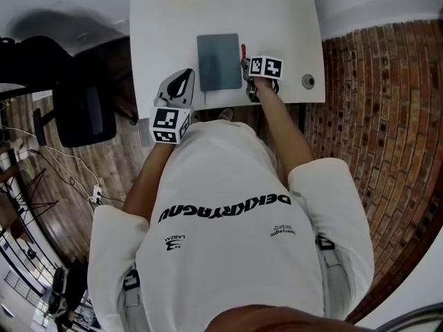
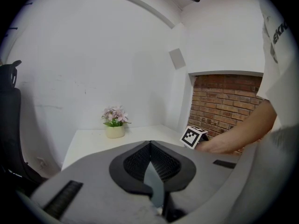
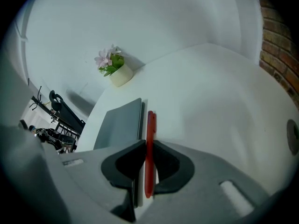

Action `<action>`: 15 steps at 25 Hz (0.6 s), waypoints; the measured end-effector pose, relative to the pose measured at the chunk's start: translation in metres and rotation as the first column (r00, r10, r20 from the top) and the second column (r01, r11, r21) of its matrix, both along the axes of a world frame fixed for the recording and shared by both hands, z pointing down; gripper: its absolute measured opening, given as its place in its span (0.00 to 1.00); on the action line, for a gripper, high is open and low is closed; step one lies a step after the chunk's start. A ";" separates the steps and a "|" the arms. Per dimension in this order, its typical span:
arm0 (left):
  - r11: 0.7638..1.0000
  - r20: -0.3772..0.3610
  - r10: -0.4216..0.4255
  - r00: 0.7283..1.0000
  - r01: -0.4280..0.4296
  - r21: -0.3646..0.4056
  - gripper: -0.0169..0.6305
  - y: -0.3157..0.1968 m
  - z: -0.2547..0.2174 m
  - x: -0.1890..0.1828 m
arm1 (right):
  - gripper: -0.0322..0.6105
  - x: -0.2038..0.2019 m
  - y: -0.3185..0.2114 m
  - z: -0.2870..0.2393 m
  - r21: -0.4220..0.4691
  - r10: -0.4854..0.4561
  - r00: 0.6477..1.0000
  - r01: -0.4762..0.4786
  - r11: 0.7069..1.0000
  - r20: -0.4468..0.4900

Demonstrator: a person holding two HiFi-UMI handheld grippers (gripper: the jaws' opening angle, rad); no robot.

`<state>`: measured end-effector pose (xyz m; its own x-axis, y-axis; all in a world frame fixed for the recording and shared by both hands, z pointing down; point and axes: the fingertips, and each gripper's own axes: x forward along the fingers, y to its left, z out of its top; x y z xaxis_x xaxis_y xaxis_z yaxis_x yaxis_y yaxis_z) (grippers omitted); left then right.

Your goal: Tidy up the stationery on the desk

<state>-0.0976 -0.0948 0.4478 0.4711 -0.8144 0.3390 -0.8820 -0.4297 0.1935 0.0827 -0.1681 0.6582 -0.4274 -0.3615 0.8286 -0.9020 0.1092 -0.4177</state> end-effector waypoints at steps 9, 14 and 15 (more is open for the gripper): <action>1.000 -0.005 -0.002 1.000 0.002 -0.001 0.02 -0.002 0.000 -0.002 | 0.14 -0.001 -0.003 -0.003 0.012 -0.001 1.000 0.001 1.000 0.001; 1.000 -0.008 0.013 1.000 -0.013 0.000 0.02 -0.005 -0.001 0.001 | 0.16 0.005 -0.007 -0.028 0.082 0.035 0.998 -0.040 0.996 0.052; 1.000 -0.007 0.019 1.000 -0.019 0.002 0.02 -0.006 -0.001 0.003 | 0.16 0.007 -0.009 -0.037 0.112 0.038 0.997 -0.045 0.993 0.062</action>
<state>-0.0946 -0.1004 0.4466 0.4890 -0.8059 0.3339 -0.8722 -0.4468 0.1989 0.0896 -0.1771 0.6213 -0.4579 -0.4698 0.7548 -0.8804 0.1217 -0.4583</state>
